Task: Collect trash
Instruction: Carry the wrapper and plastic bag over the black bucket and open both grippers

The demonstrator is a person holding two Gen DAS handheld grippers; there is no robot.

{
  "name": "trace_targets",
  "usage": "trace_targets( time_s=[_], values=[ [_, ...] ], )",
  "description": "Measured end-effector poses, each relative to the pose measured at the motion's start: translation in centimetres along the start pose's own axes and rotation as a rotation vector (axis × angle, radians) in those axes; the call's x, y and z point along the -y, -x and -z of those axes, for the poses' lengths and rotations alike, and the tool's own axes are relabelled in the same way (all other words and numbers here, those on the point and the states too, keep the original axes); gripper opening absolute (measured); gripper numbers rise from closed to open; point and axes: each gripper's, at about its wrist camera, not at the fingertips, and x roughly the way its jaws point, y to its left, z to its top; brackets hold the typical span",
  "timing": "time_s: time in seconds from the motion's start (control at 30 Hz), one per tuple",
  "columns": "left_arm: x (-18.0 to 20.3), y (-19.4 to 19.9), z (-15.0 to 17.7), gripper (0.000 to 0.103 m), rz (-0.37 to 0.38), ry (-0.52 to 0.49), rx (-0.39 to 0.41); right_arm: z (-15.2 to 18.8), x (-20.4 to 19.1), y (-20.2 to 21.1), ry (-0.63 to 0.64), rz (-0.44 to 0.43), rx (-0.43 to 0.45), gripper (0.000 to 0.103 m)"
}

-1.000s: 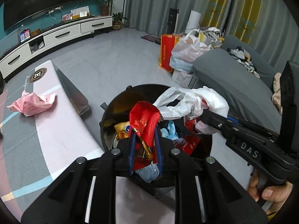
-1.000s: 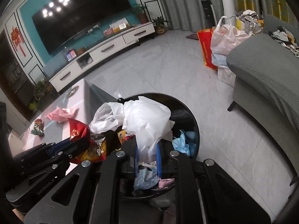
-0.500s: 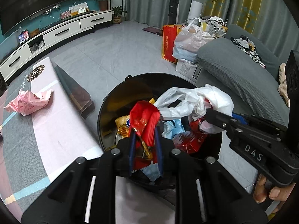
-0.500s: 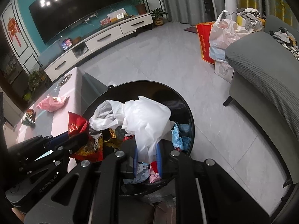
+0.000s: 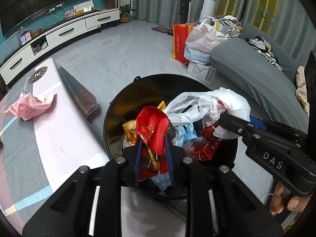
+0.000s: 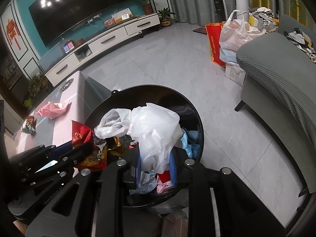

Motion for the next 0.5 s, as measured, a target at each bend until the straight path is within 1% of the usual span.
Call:
trace_targets(
  time_s=[0.13,0.2,0.3,0.4,0.5],
  values=[
    [-0.1,0.1,0.1,0.030,0.006,0.007,0.001,-0.1,0.2,0.0,-0.003,-0.001,0.004,0.027],
    [-0.1,0.3,0.2,0.032,0.002,0.008,0.006,-0.2,0.2,0.2,-0.011,0.000,0.008,0.033],
    [-0.1,0.6,0.3,0.035,0.009,0.010,0.016,-0.4,0.6,0.5,-0.028,-0.005,0.019,0.037],
    [-0.3,0.9,0.4,0.039,0.013,0.014,0.030,-0.4,0.8,1.0,-0.041,-0.011,0.038,0.040],
    [-0.6,1.5,0.6,0.051,0.029,0.027,0.051,-0.5,0.9,1.5,-0.052,-0.017,0.059,0.040]
  ],
)
